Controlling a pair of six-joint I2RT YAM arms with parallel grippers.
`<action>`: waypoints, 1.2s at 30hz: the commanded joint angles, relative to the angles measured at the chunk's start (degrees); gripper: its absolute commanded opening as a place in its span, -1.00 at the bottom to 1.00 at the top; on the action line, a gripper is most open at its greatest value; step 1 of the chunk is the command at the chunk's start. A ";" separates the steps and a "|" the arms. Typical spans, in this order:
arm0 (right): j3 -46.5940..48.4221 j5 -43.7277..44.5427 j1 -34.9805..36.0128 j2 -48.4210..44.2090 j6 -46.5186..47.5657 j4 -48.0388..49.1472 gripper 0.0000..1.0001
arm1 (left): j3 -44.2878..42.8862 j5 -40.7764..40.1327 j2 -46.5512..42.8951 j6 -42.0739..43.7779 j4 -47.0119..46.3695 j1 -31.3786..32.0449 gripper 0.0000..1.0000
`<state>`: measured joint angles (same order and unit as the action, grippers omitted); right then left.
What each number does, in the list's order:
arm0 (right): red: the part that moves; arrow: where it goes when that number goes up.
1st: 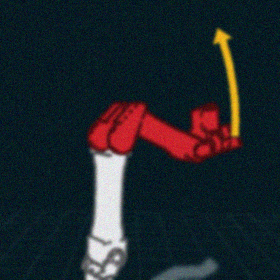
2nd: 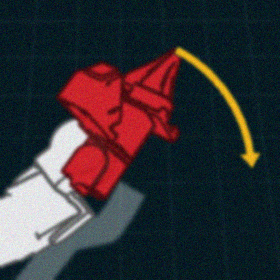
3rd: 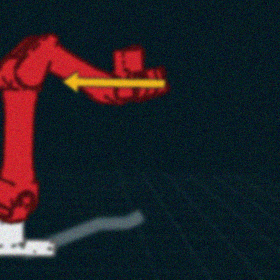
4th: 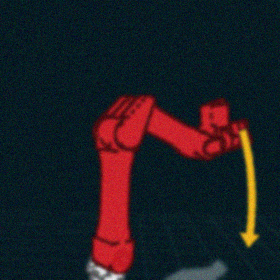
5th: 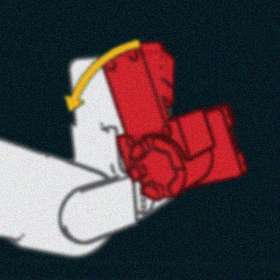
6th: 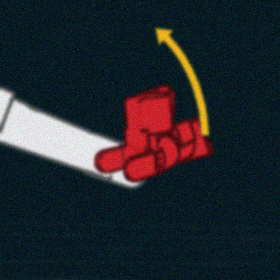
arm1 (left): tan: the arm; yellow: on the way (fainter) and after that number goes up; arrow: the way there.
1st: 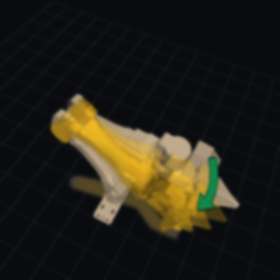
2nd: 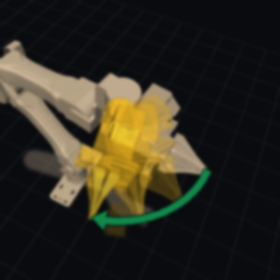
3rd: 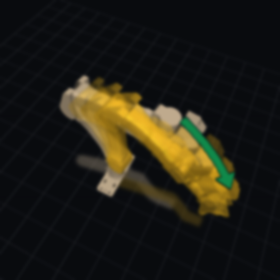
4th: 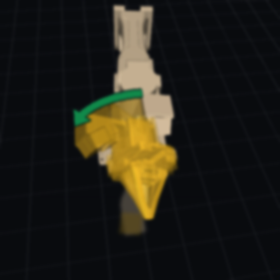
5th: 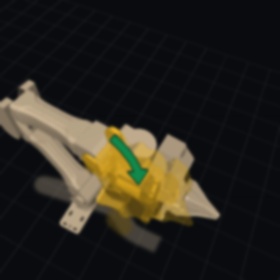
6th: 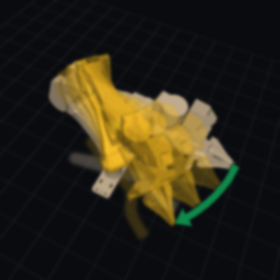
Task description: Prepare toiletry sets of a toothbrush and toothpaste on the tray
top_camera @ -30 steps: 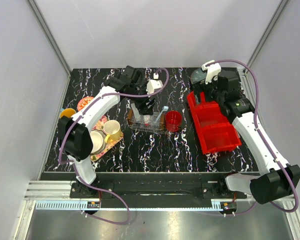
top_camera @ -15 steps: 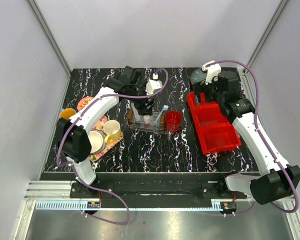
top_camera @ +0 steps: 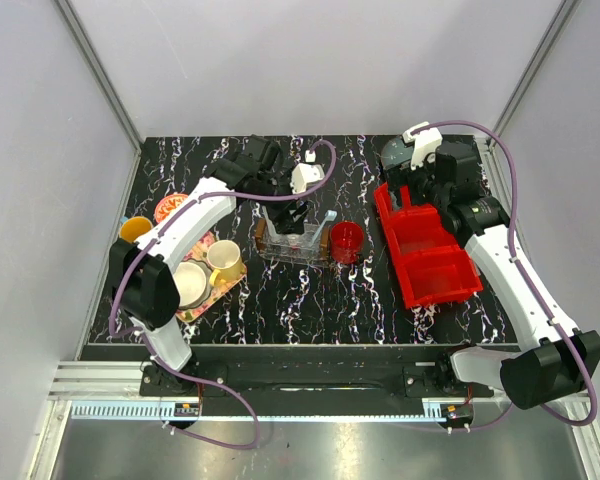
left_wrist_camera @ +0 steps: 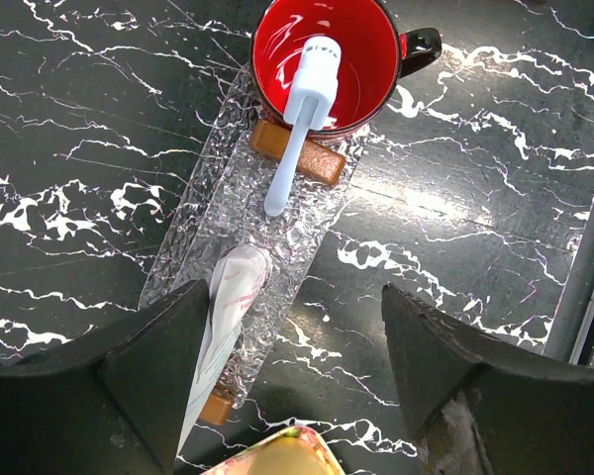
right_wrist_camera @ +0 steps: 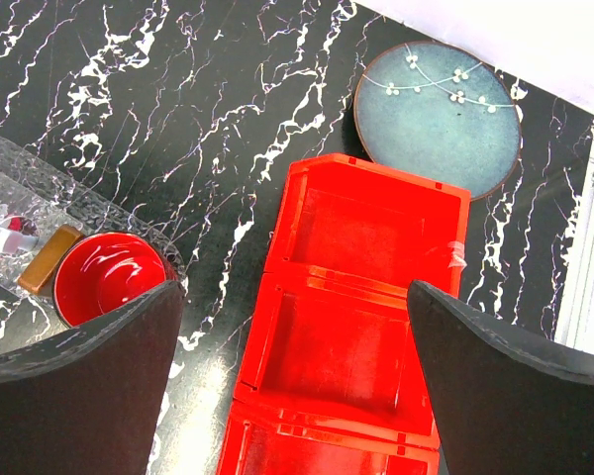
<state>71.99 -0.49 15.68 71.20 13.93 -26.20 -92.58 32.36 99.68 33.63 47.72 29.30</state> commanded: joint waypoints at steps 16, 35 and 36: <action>0.61 0.67 -0.21 -2.12 0.57 0.44 0.99 | 0.12 -2.48 -5.28 -0.31 -3.78 0.32 0.61; 1.14 1.89 -0.21 -4.22 0.30 -0.17 0.99 | 2.30 -7.13 -15.03 -11.46 -14.93 -0.29 0.69; 1.23 2.07 -0.13 -4.40 0.30 -0.17 0.99 | 2.83 -7.92 -15.91 -12.26 -17.20 -0.64 0.70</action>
<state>71.99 -0.43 15.68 68.79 13.93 -26.46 -91.29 27.94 89.62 27.16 39.57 29.36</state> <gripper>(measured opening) 0.994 0.838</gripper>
